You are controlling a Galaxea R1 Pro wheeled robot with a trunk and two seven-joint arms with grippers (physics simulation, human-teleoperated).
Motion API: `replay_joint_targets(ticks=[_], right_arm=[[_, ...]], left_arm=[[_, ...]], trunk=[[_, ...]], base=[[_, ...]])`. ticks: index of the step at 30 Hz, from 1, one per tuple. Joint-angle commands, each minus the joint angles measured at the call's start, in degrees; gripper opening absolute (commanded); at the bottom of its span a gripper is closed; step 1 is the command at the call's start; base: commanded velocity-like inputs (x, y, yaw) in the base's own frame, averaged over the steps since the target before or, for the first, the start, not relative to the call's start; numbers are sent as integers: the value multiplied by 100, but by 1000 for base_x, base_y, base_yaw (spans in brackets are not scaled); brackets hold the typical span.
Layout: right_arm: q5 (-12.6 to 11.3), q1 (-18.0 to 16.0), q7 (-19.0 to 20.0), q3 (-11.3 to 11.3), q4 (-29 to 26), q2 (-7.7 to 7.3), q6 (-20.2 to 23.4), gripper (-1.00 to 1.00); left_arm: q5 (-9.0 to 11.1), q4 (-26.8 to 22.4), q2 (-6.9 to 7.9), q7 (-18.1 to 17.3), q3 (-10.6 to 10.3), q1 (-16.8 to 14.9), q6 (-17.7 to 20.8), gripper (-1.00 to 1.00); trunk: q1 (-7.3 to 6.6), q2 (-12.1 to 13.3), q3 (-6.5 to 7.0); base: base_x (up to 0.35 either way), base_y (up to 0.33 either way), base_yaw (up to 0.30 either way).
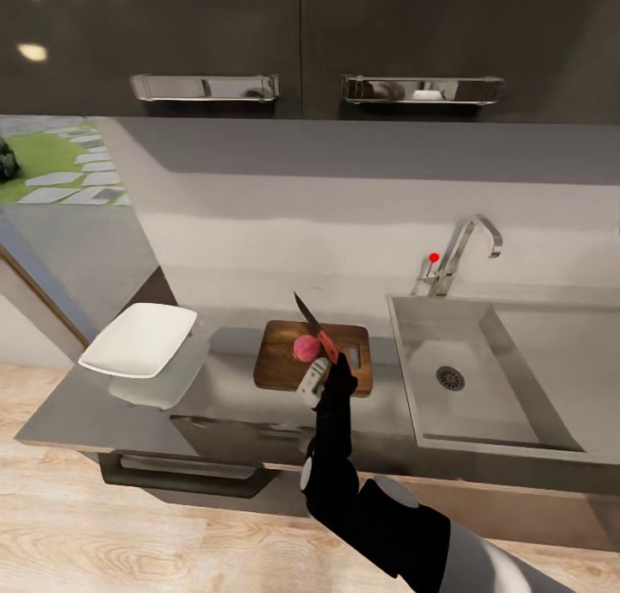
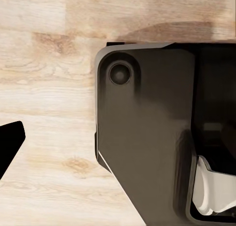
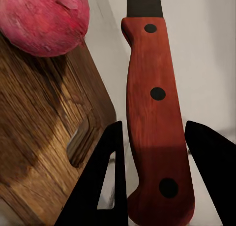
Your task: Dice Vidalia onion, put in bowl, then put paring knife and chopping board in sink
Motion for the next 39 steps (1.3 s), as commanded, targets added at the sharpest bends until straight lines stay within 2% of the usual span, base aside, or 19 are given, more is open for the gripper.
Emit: replay_joint_targets(ticks=[1,7,14,21,25,27,31,36,39], right_arm=[[-28,-8,-43,15,5,10,18,-100],[-28,-7,-45,21,7,56,18,-100],[-28,-7,-39,56,7,107,23,-100],[-28,-7,-30,59,126,285,20,-100],[-28,-7,-23,59,286,333,8,-100],[29,-8,-80,-7,220,398,34,-100],[28,-7,-82,-16,150,492,35,-100],[188,-7,-225,-31,142,645,28,-100],[291,-7,-319,-29,140,672,35,-100]], left_arm=[[-60,-3,-8,-5,23,3,-15,100],[-60,11,-8,-5,-40,3,-13,100],[-60,15,-8,-5,-52,3,-12,100],[-60,15,-8,-5,-53,3,-12,100],[-60,15,-8,-5,-53,3,-12,100],[-60,68,58,13,-44,3,-78,100],[-60,65,63,11,-44,3,-94,100],[-59,206,94,12,-41,3,-256,100],[-60,302,97,12,-42,3,-352,100]], trunk=[[3,-10,-9],[3,-10,-9],[3,-10,-9],[3,-10,-9],[3,-10,-9],[3,-10,-9],[3,-10,-9],[3,-10,-9],[3,-10,-9]], base=[[-6,-175,0],[-156,-202,0],[-45,-23,0],[-1,-1,0],[0,0,0],[0,0,0],[0,0,0],[0,0,0],[0,0,0]])
